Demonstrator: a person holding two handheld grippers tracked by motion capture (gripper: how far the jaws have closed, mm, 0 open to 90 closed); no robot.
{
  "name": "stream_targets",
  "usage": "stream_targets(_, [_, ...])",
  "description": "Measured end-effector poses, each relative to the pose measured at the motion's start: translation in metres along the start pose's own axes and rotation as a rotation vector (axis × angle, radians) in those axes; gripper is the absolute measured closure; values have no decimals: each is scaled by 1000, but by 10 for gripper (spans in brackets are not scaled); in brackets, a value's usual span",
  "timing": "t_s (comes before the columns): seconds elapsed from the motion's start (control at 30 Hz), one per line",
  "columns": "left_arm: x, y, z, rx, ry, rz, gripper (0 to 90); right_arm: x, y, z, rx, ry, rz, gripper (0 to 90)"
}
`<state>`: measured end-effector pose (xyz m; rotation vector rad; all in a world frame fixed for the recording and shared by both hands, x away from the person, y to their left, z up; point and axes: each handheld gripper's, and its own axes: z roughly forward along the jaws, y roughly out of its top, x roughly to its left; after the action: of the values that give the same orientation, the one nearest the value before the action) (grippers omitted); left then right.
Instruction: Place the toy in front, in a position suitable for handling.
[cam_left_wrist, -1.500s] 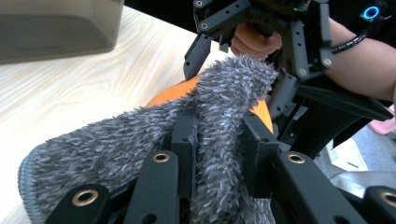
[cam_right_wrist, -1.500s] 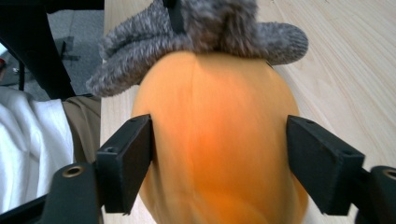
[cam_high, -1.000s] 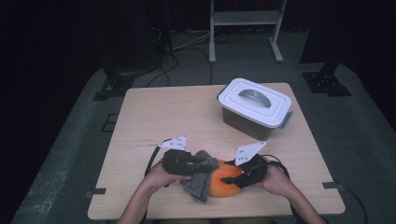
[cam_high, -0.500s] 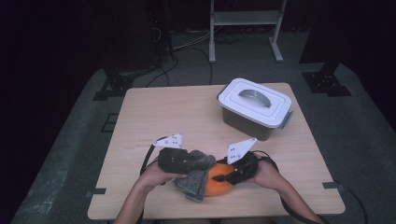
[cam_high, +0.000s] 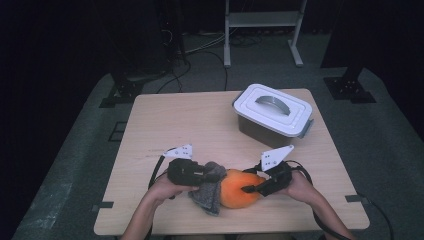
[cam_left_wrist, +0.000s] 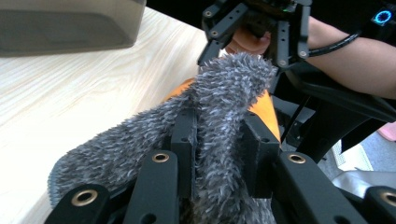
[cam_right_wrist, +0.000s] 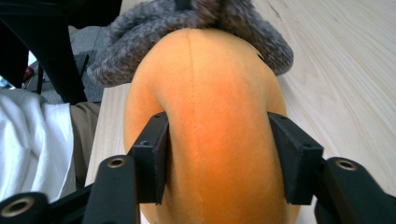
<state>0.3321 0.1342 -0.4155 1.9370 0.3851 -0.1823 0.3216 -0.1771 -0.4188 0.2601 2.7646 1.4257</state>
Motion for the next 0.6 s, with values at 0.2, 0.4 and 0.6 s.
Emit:
stream_targets(0.2, [-5, 4, 5, -17, -17, 14, 695, 2, 3, -3, 29, -31, 29, 344])
stream_targets(0.4, [-5, 4, 8, -4, 0, 1, 695, 17, 14, -1, 80, -73, 26, 256])
stream_targets(0.6, [-7, 5, 11, -5, -10, 4, 695, 28, 24, 4, 93, -102, 6, 230])
